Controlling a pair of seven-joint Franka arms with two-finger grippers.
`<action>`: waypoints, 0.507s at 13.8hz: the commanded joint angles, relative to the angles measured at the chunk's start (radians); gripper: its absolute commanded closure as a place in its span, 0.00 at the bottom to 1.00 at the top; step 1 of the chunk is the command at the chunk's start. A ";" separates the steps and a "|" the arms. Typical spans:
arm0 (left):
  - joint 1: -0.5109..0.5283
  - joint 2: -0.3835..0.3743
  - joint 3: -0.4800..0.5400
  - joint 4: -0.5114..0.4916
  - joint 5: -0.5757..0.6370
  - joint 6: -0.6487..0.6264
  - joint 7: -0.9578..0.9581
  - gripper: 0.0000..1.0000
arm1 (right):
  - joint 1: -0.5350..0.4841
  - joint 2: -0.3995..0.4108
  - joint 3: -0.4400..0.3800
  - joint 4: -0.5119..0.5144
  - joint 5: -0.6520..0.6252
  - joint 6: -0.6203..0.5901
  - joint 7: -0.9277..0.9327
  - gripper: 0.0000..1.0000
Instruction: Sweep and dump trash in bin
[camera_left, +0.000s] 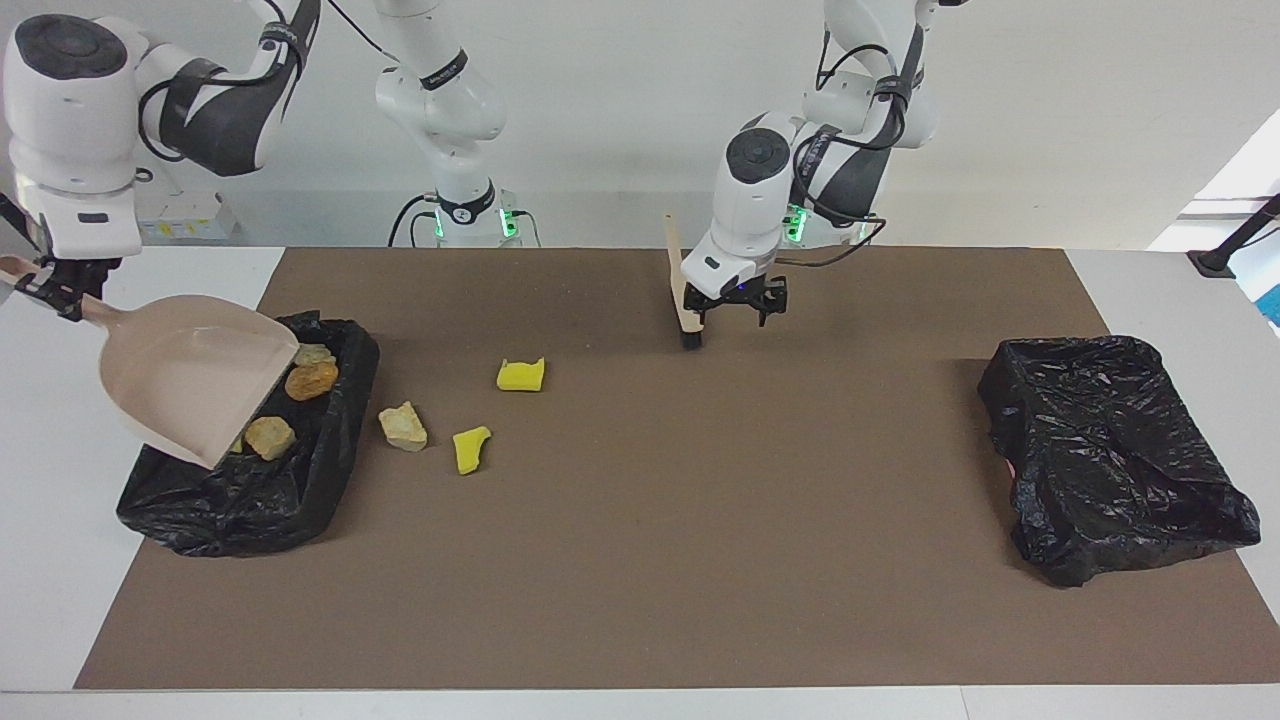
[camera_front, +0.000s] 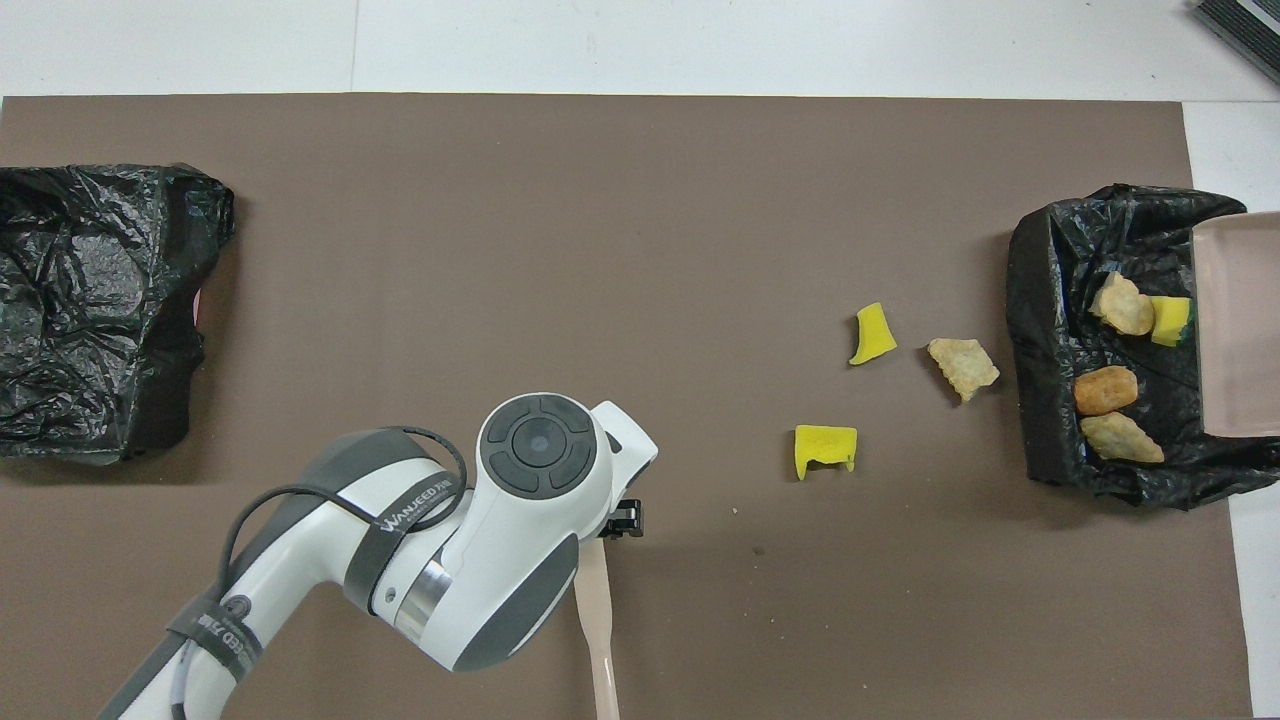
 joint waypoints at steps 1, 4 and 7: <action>0.118 -0.031 -0.011 0.045 0.024 0.001 0.129 0.00 | -0.008 -0.014 0.007 0.006 0.139 -0.025 -0.010 1.00; 0.193 -0.040 -0.010 0.155 0.023 -0.045 0.214 0.00 | 0.007 -0.032 0.019 -0.012 0.182 -0.098 0.112 1.00; 0.247 -0.043 -0.007 0.322 0.023 -0.212 0.269 0.00 | 0.065 -0.063 0.028 -0.053 0.194 -0.193 0.417 1.00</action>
